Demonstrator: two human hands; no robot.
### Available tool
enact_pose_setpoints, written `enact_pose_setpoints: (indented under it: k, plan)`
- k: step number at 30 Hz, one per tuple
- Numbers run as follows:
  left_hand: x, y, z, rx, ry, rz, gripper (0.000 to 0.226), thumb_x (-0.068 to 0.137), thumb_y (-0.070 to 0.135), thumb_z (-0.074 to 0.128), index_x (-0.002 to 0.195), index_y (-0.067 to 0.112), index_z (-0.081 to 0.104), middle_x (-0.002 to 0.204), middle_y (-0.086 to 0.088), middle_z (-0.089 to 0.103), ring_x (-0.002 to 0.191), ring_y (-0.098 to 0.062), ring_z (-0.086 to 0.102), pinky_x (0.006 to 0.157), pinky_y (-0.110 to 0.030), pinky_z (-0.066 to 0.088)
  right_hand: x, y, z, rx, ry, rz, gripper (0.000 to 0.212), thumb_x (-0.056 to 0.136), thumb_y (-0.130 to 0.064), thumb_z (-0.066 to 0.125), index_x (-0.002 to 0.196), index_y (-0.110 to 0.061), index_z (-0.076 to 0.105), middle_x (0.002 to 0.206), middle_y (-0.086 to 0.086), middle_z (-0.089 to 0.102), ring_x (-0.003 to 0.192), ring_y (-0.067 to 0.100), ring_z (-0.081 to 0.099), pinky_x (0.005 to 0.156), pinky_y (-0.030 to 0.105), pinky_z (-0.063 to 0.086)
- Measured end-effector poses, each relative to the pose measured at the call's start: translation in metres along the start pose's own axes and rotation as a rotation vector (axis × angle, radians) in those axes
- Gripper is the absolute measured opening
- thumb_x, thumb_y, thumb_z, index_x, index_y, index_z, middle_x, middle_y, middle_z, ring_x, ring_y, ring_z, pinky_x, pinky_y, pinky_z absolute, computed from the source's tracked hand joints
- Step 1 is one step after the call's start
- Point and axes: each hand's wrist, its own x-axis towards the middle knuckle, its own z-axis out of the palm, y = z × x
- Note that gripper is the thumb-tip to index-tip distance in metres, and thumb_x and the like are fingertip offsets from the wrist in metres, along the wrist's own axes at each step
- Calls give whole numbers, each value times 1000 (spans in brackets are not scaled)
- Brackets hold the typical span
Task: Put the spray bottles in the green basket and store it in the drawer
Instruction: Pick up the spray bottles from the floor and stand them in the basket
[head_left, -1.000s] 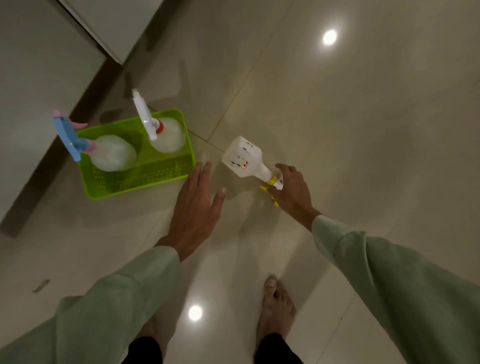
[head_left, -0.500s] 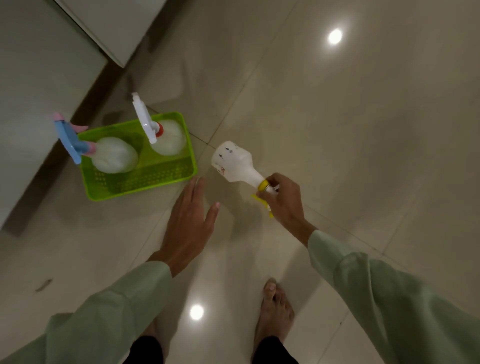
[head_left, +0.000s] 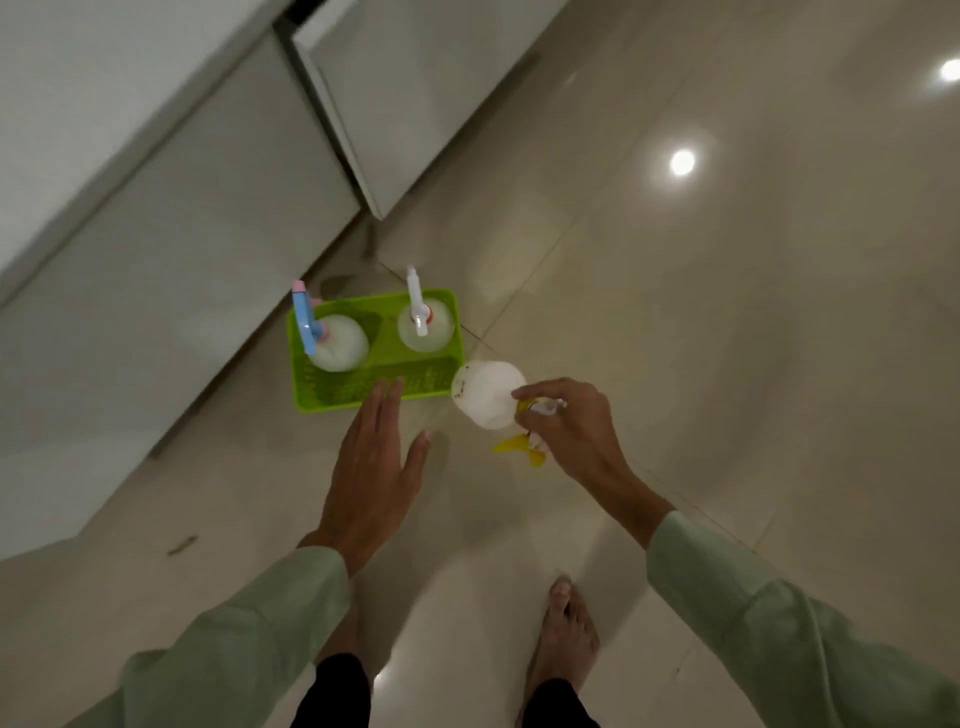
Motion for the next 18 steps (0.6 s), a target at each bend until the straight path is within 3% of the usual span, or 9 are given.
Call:
enact_pose_setpoints:
  k: [2, 4, 8, 15, 18]
  plan:
    - [-7, -9, -16, -18, 13, -16, 67, 99, 36, 50, 155, 13, 21, 164, -10, 23, 152, -23, 22, 122, -41, 26, -8, -14, 12, 28, -21, 62, 18, 80, -3, 74, 95, -11, 81, 94, 12, 74, 71, 20, 72, 66, 30, 61]
    - [-13, -21, -34, -23, 26, -37, 67, 99, 36, 49, 155, 11, 22, 163, -11, 24, 151, -24, 24, 121, -43, 27, -14, -26, 27, 110, -49, 118, 15, 82, -5, 73, 94, -9, 81, 95, 15, 76, 82, 32, 72, 72, 42, 63]
    - [-21, -44, -63, -23, 60, -52, 66, 99, 36, 49, 154, 11, 22, 163, -12, 25, 151, -25, 25, 122, -41, 26, -19, -45, 58, 301, -143, 198, 13, 88, -9, 69, 95, -5, 79, 106, 20, 74, 95, 29, 73, 75, 33, 64]
    - [-18, -71, -92, -41, 78, -40, 65, 100, 38, 46, 154, 13, 21, 164, -9, 22, 151, -23, 22, 122, -41, 25, -13, -71, 105, 557, -339, 248, 37, 83, 5, 67, 119, 1, 68, 129, 22, 67, 122, 34, 64, 110, 41, 49]
    - [-12, -74, -98, -55, 86, -45, 66, 100, 39, 46, 155, 14, 19, 164, -9, 20, 152, -23, 20, 123, -38, 23, -8, -80, 121, 457, -289, 184, 48, 75, 11, 74, 121, -2, 69, 129, 22, 66, 118, 33, 65, 104, 35, 52]
